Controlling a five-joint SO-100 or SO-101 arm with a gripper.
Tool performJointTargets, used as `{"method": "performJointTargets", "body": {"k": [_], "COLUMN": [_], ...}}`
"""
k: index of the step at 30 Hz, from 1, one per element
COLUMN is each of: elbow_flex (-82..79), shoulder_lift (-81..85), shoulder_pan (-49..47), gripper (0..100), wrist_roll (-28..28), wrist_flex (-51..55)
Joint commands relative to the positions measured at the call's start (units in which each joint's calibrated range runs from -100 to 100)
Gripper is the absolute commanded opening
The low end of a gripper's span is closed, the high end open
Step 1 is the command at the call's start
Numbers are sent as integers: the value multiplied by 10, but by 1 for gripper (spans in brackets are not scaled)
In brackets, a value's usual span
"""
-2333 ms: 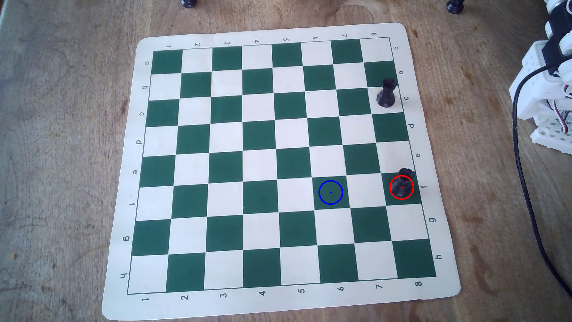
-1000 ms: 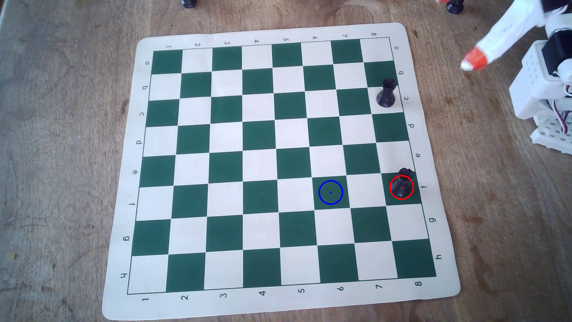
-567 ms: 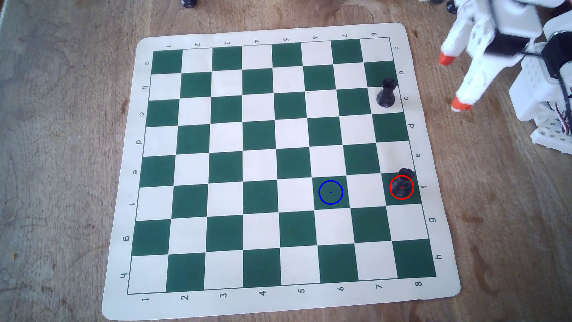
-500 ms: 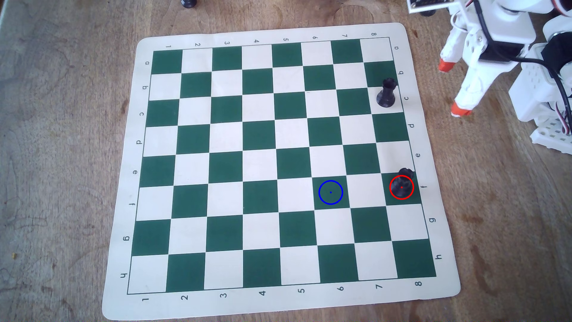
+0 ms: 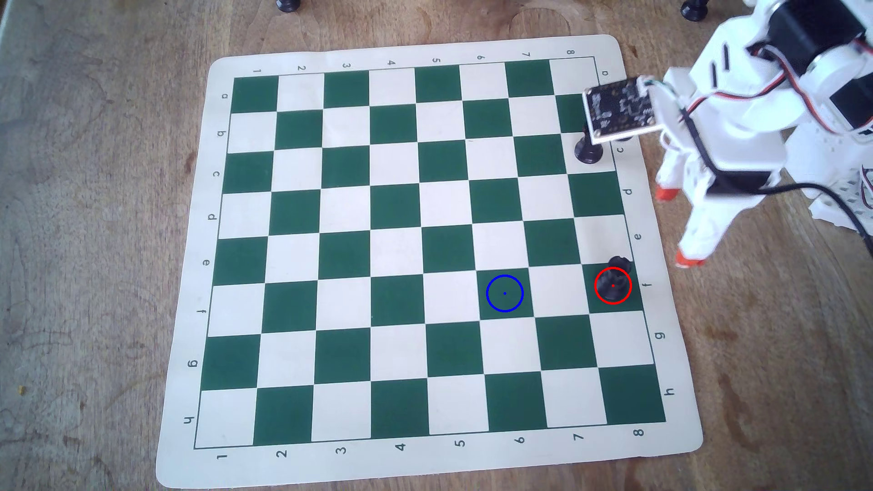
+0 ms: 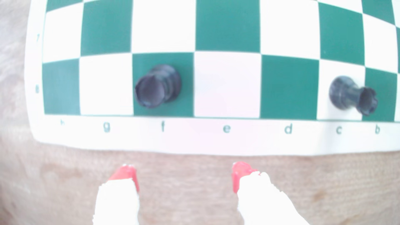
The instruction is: Move the chess piece from red to blue
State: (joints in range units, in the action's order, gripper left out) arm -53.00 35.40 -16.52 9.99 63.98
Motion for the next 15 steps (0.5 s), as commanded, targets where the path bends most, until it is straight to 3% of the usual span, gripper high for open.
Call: {"method": "performJointTargets", "body": {"k": [1,15], "elbow_flex": [-17,-16], "shoulder_lift": [-29,-69], "shoulder_pan": [-4,-23], "gripper": [22,25], "wrist_roll": [5,15], "wrist_flex": [-74,-143]}}
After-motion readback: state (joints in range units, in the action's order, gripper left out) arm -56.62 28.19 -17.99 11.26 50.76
